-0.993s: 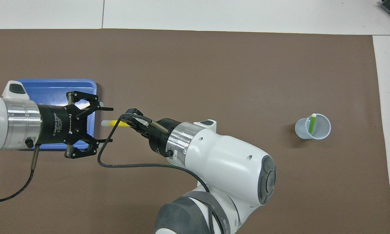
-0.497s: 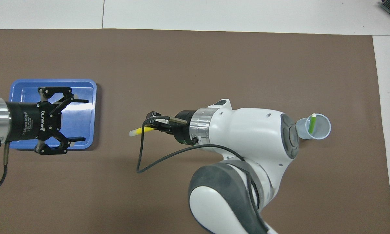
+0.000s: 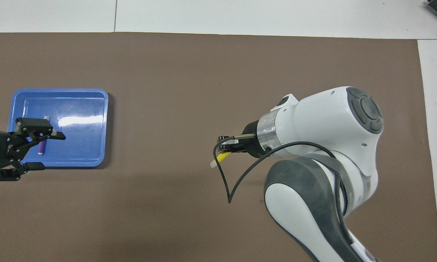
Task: Transfer and insert pens with both arms
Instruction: 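Carry the yellow pen toward the cup with the right gripper, then insert the yellow pen into the clear cup and open the right gripper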
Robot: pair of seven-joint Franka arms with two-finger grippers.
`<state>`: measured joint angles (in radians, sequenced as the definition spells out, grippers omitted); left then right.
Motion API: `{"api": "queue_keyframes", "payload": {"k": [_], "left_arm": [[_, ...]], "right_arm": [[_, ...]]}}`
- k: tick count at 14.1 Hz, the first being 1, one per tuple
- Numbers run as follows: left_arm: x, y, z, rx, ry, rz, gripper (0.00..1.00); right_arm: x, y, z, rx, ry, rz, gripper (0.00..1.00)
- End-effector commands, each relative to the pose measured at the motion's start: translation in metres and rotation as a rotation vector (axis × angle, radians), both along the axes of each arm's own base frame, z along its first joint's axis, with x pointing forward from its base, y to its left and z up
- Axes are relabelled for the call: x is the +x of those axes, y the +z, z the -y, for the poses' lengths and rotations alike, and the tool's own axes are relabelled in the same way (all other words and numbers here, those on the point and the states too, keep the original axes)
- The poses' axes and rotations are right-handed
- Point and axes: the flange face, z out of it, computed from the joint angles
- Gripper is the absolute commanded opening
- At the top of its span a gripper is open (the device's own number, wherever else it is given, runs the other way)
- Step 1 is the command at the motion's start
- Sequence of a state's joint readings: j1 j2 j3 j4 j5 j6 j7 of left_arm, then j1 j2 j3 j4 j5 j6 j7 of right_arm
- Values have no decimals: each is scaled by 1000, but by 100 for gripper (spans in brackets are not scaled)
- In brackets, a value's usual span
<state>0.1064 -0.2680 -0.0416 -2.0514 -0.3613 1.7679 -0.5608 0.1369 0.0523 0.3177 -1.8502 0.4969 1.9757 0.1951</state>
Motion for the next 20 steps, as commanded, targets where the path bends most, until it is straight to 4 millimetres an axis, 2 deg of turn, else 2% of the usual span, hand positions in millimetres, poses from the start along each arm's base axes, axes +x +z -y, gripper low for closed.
{"api": "queue_keyframes", "payload": {"k": [1, 4, 6, 7, 8, 12, 14, 17, 20], "left_arm": [[-11, -8, -33, 95, -233, 50, 95], [-3, -18, -61, 184, -419, 101, 95], [10, -36, -71, 200, -457, 113, 95], [16, -44, -76, 204, -461, 122, 95], [22, -52, -82, 207, -467, 127, 95], [50, -95, -98, 286, -573, 141, 95], [59, -117, -117, 295, -592, 159, 94], [71, -137, -123, 310, -630, 186, 94], [86, -160, -128, 323, -682, 215, 92]], "right_arm": [[-1, -5, 51, -121, 125, -7, 0], [15, -12, 136, -222, 298, 0, 0], [21, -12, 185, -298, 397, 12, 0], [24, -13, 200, -320, 437, 24, 0], [26, -14, 207, -347, 487, 40, 0], [33, -10, 211, -502, 769, 121, 0], [40, -11, 224, -517, 883, 169, 0], [42, -25, 245, -518, 883, 195, 0], [41, -43, 247, -517, 882, 229, 0]]}}
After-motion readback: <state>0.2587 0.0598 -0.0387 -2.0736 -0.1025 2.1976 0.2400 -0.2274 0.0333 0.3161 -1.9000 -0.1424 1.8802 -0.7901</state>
